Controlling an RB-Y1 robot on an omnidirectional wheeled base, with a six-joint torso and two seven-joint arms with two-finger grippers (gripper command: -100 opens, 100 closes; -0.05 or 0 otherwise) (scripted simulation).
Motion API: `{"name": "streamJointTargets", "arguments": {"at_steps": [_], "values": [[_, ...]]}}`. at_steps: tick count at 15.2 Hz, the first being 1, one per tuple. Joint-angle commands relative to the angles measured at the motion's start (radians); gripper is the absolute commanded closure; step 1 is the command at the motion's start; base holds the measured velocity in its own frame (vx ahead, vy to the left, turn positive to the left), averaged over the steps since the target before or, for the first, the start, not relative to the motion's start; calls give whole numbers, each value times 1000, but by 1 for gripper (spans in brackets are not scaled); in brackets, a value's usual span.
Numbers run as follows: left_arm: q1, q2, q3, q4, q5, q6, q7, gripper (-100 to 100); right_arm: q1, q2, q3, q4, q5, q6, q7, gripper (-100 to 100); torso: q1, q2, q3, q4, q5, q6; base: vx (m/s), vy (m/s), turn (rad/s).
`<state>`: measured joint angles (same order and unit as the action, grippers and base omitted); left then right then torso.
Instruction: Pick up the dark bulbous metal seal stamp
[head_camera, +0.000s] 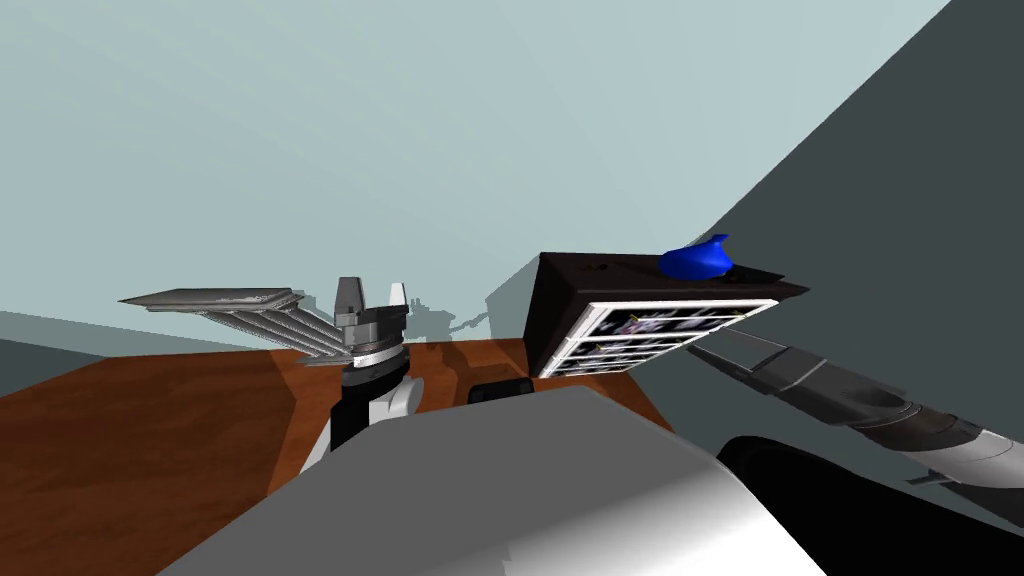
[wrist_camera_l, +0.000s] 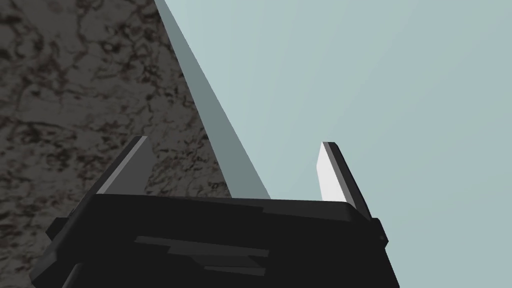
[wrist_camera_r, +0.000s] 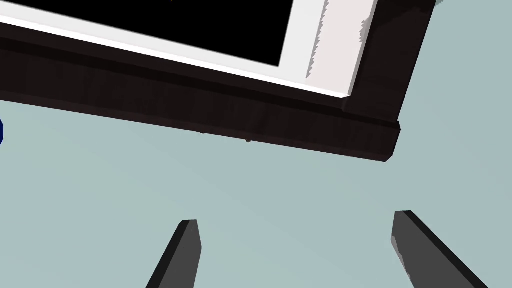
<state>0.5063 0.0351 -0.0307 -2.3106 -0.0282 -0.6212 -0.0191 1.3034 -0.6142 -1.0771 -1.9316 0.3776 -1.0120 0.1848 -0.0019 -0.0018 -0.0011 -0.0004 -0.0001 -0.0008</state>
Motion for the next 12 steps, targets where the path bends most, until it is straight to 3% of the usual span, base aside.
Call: {"name": "streamJointTargets", "arguments": {"at_steps": [1, 2, 4, 5, 7, 8, 10, 12], "values": [[0, 0, 0, 0, 0, 0, 0, 0, 25, -8, -34, 11, 4, -15, 4, -100, 0, 0, 0, 0, 0, 0, 9, -12, 97], [0, 0, 0, 0, 0, 0, 0, 0, 63, -33, -67, 32, 22, -40, 13, -100, 0, 0, 0, 0, 0, 1, 15, -6, 216], [0, 0, 0, 0, 0, 0, 0, 0, 80, -33, -92, 32, 22, -40, 13, -100, 0, 0, 0, 0, 0, 0, 15, -11, 208], [0, 0, 0, 0, 0, 0, 0, 0, 117, -58, -126, 51, 40, -65, 21, -100, 0, 0, 0, 0, 0, 1, 19, -10, 255], [0, 0, 0, 0, 0, 0, 0, 0, 135, -58, -149, 51, 40, -65, 21, -100, 0, -1, -1, 0, 0, 0, 19, -18, 199], [0, 0, 0, 0, 0, 0, 0, 0, 173, -83, -184, 70, 58, -89, 30, -100, 0, -1, 0, 0, 0, 1, 21, -20, 282], [0, 0, 0, 0, 0, 0, 0, 0, 190, -83, -204, 70, 58, -89, 30, -100, -1, -2, -1, 0, 0, 0, 24, -21, 200], [0, 0, 0, 0, 0, 0, 0, 0, 246, -107, -257, 88, 76, -113, 39, -100, 0, -2, -1, 0, 0, 0, 25, -17, 268]]}}
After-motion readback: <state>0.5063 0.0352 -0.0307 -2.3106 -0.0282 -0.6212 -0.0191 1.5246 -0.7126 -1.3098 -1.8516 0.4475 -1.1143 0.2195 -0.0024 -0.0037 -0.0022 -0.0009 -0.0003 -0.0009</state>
